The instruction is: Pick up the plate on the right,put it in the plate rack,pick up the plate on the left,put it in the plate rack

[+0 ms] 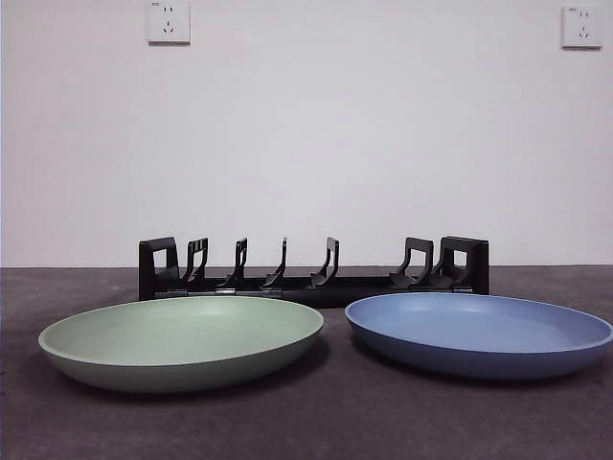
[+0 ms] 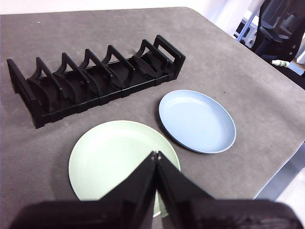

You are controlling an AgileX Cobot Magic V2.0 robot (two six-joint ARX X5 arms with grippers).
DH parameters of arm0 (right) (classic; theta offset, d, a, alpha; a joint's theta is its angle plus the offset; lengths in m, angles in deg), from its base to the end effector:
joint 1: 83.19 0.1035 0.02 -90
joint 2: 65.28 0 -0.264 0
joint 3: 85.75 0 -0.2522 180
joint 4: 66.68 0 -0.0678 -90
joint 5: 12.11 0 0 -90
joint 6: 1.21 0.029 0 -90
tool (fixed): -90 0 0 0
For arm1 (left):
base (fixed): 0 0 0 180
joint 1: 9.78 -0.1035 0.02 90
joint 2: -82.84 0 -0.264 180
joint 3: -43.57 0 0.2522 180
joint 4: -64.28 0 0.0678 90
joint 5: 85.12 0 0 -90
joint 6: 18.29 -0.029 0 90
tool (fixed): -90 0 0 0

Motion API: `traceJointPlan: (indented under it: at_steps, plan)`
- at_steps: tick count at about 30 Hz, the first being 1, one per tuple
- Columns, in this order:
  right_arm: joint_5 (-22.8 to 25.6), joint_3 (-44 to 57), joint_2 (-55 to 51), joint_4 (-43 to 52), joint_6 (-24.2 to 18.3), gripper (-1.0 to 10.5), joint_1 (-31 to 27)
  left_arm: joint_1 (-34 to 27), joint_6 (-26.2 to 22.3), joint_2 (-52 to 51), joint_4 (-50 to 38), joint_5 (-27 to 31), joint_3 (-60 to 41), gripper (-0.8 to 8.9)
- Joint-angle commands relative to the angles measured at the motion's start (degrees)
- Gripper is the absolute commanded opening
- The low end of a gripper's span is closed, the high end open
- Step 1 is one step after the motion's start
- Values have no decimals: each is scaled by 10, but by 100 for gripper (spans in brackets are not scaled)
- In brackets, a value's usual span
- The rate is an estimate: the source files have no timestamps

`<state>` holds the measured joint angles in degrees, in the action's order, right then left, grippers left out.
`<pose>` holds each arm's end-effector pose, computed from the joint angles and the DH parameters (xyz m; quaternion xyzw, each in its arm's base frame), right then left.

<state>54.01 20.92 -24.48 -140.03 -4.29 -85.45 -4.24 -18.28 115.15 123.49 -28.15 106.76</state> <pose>0.1045 0.0076 0.3500 0.0541 0.3349 0.1848 0.9224 0.0924 -0.0248 0.3303 -0.0582 0.2377 -0.3202 0.9152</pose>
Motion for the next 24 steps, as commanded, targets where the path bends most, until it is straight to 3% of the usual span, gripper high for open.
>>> traceJointPlan:
  at_steps: [1,2,3,4,16,24]
  plan:
    - [-2,-3,-1,3,-2,151,0,2,-7,5,-2,-5,17,306]
    - [-2,-3,0,5,2,320,0,2,-7,9,-3,-12,25,536]
    - [-2,-3,0,5,5,495,0,2,-7,12,-3,-23,34,664]
    - [-2,-3,4,6,10,593,0,5,-10,17,-3,-29,43,674]
    - [-16,-3,74,9,21,594,0,54,-104,60,27,-30,74,659]
    - [30,-3,301,39,31,590,19,167,-191,95,30,-23,74,659]
